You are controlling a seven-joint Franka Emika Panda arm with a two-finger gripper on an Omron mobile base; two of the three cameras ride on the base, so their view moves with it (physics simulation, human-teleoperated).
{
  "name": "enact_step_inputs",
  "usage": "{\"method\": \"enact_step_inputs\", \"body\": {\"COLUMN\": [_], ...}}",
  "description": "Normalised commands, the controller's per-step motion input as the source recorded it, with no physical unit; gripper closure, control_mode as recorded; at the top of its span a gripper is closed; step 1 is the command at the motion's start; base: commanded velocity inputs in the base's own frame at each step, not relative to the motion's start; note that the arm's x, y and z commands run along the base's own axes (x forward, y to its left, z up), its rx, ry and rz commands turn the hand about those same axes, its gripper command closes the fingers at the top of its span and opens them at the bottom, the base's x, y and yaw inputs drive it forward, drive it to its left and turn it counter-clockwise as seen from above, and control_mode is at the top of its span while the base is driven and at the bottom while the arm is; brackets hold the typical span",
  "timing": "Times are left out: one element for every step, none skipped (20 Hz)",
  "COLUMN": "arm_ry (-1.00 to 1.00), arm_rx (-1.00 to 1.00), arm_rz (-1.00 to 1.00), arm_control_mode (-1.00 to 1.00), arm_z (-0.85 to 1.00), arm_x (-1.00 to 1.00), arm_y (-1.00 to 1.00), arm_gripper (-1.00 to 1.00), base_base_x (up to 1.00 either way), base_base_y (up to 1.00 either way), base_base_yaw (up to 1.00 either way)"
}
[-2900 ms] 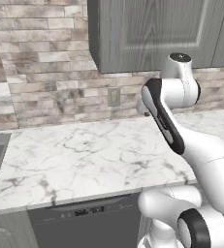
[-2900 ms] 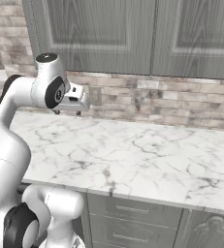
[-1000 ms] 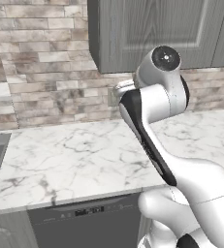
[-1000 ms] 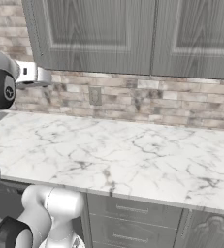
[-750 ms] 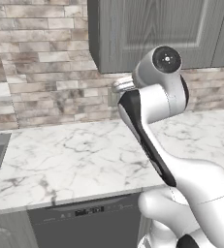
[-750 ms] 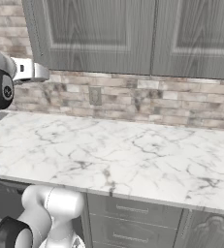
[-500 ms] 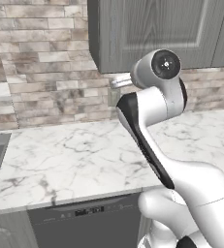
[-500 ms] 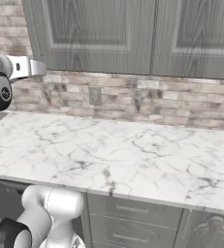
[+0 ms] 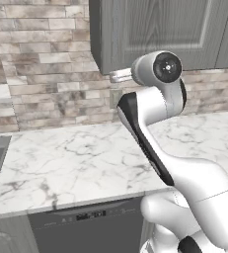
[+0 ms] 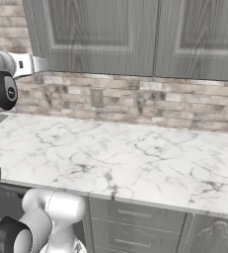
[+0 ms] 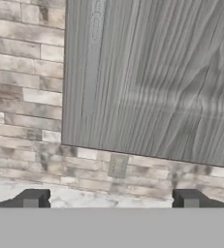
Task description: Open the cabinet, pick the kettle from the cabinet, and place it in the sink.
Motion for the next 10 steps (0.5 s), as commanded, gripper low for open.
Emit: {"method": "enact_step_inputs", "body": {"arm_ry": [0.01, 0.02, 0.03, 0.05, 0.06, 0.04, 0.0, 0.0, 0.0, 0.0], "arm_rx": [0.08, 0.09, 0.09, 0.09, 0.09, 0.06, 0.03, 0.01, 0.01, 0.02], "arm_rz": [0.0, 0.0, 0.0, 0.0, 0.0, 0.0, 0.0, 0.0, 0.0, 0.0], "arm_control_mode": [-1.0, -1.0, -1.0, -1.0, -1.0, -1.0, -1.0, -1.0, -1.0, -1.0], "arm_z": [0.34, 0.34, 0.33, 0.31, 0.29, 0.24, 0.21, 0.2, 0.17, 0.16], "arm_x": [0.22, 0.23, 0.24, 0.27, 0.28, 0.27, 0.28, 0.27, 0.29, 0.31], "arm_y": [0.08, 0.08, 0.08, 0.1, 0.1, 0.13, 0.13, 0.11, 0.11, 0.1], "arm_gripper": [-1.0, -1.0, -1.0, -1.0, -1.0, -1.0, -1.0, -1.0, -1.0, -1.0], "base_base_x": [0.0, 0.0, 0.0, 0.0, 0.0, 0.0, 0.0, 0.0, 0.0, 0.0], "base_base_y": [0.0, 0.0, 0.0, 0.0, 0.0, 0.0, 0.0, 0.0, 0.0, 0.0], "base_base_yaw": [0.0, 0.0, 0.0, 0.0, 0.0, 0.0, 0.0, 0.0, 0.0, 0.0]}}
